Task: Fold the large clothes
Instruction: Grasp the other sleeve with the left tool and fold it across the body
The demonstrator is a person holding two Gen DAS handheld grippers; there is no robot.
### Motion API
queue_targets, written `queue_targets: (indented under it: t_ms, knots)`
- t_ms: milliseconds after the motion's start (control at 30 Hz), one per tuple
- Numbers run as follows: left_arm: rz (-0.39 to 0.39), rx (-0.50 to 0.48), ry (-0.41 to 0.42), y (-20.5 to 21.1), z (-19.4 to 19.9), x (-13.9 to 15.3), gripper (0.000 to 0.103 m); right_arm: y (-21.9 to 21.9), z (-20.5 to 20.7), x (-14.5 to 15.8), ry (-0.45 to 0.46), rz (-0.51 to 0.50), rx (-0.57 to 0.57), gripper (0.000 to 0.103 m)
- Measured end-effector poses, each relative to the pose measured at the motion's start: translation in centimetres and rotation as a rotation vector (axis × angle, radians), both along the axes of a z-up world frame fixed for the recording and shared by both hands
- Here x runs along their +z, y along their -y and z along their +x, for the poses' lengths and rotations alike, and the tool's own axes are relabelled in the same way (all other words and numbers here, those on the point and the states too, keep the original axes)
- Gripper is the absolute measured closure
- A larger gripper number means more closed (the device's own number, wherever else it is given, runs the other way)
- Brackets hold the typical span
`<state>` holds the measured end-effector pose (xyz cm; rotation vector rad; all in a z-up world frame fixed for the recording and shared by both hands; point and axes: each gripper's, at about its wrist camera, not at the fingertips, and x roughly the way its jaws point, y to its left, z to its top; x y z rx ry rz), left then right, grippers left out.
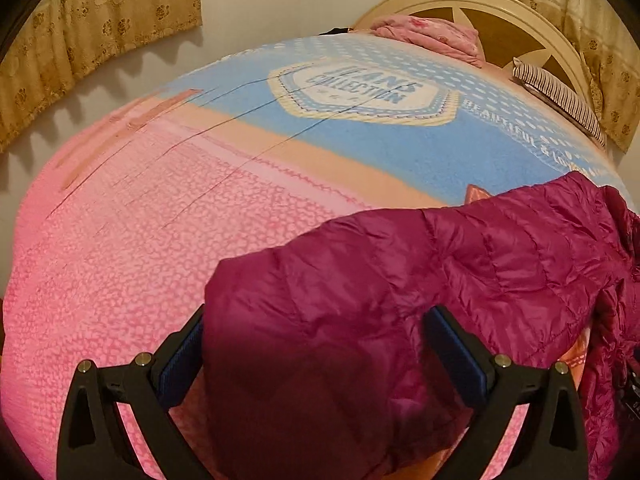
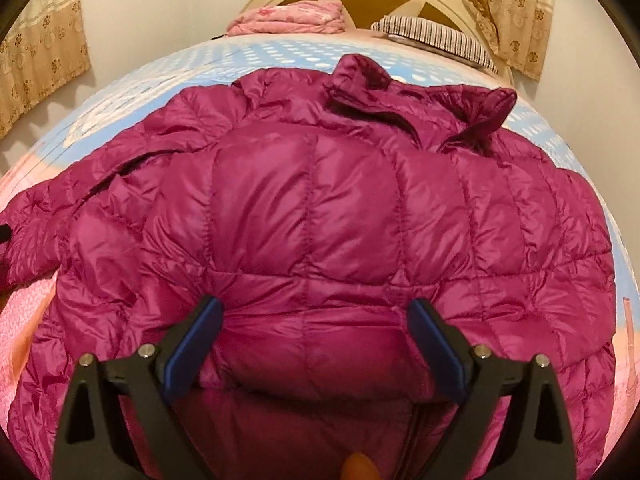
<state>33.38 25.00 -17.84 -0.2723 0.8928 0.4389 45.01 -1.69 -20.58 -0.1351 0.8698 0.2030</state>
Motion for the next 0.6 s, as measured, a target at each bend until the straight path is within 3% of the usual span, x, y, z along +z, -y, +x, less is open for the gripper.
queue_targets:
  t_ms: [133,200,267,467,600]
  knots:
    - [0.003,-0.033,0.031,0.7,-0.1,0.5,0.003,-0.2,-0.3,0.0,0.013,-0.011,-0.005,0.006]
    - [-0.002,-0.039,0.037,0.8,-0.2,0.5,0.014,-0.2,-0.5,0.0,0.016,-0.014,-0.006,0.006]
    - [-0.012,-0.055,0.024,0.8,0.0,0.2,0.038,-0.2,-0.6,0.0,0.019,-0.017,-0.008,0.005]
    - [-0.018,-0.103,0.07,1.2,-0.6,1.2,0.073,-0.4,-1.0,0.1,0.027,-0.03,-0.013,0.004]
    - [0.0,-0.115,0.117,1.1,-1.7,3.1,0.078,-0.4,-1.4,0.6,0.031,-0.027,-0.012,0.004]
